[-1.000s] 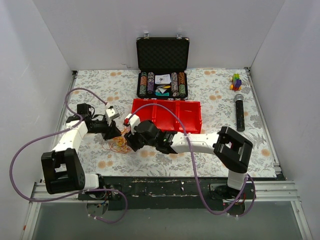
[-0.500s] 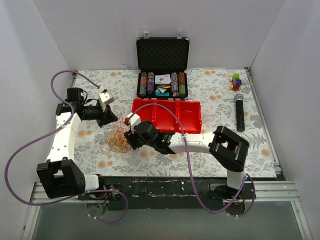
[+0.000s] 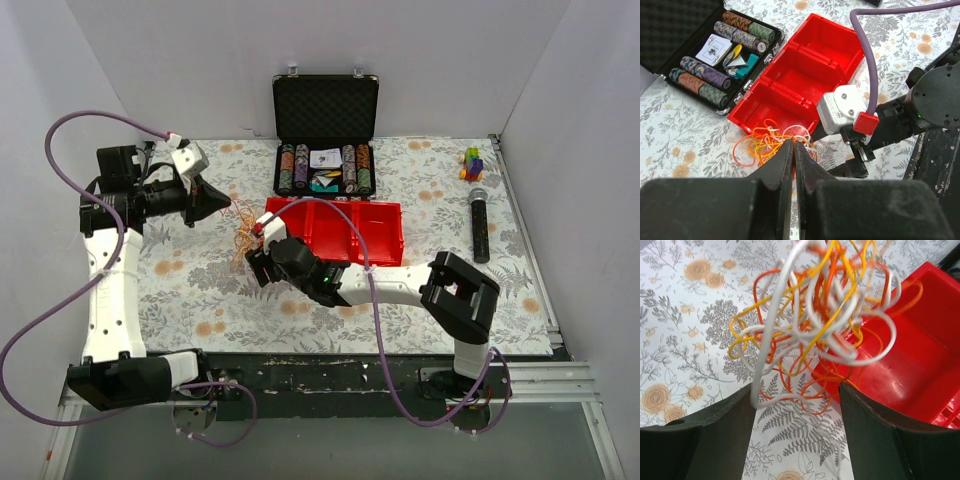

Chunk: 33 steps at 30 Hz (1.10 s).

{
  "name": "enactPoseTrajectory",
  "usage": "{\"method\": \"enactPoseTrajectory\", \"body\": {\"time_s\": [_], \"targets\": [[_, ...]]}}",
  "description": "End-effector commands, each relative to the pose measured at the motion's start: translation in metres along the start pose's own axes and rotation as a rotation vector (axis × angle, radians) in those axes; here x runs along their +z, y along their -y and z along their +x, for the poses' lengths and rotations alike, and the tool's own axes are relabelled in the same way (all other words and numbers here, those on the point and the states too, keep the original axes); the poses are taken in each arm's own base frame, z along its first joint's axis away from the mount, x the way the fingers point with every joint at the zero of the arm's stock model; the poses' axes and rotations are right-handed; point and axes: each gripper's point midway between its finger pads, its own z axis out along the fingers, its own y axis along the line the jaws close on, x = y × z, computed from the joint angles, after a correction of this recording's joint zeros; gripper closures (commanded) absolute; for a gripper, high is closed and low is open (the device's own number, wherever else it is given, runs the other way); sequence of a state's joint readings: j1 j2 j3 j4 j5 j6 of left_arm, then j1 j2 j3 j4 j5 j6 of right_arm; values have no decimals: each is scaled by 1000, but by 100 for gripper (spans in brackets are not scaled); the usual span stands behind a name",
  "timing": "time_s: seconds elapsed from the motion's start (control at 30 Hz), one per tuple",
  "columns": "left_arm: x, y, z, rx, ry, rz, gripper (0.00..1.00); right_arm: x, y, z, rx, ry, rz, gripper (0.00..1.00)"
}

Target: Untangle the cables

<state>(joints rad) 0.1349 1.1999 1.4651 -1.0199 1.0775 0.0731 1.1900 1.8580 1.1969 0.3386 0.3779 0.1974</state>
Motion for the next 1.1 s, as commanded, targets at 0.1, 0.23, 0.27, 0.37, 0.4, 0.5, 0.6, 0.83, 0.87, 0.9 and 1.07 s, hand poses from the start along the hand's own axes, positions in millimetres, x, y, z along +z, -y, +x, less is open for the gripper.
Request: {"method": "enactPoseTrajectory", "body": {"time_s": [0.1,0.23,0.27,0.37,0.4,0.5,0.6,0.83,0.87,0.9,1.07], "targets": [[-11,29,-21,-34,-1,119,100,-15,17,-94,43,251,112,27],[-17,32,-34,-15,-1,110,100,-40,38,-111,56,330,201,28],[-19,33,-36,14,0,102,100,-46,40,-112,51,346,193,29],[-21,36,-41,41,16,106,100,-58,34,-113,34,382,126,28],[-21,38,-44,35,28,115,100,-56,32,-111,20,378,113,28],[-21,42,-57,0,67,146,100,-44,19,-111,-6,366,60,28],[-22,47,-62,-1,86,161,100,-34,3,-111,5,357,-12,28],[-22,50,-63,10,91,167,100,-24,-36,-109,17,331,-191,34],[-22,49,-62,7,89,166,100,-26,-39,-110,27,330,-207,37],[-21,48,-61,9,89,164,100,-28,-43,-109,36,327,-227,43],[-17,41,-52,12,76,143,100,-42,-37,-95,37,283,-189,87]]}}
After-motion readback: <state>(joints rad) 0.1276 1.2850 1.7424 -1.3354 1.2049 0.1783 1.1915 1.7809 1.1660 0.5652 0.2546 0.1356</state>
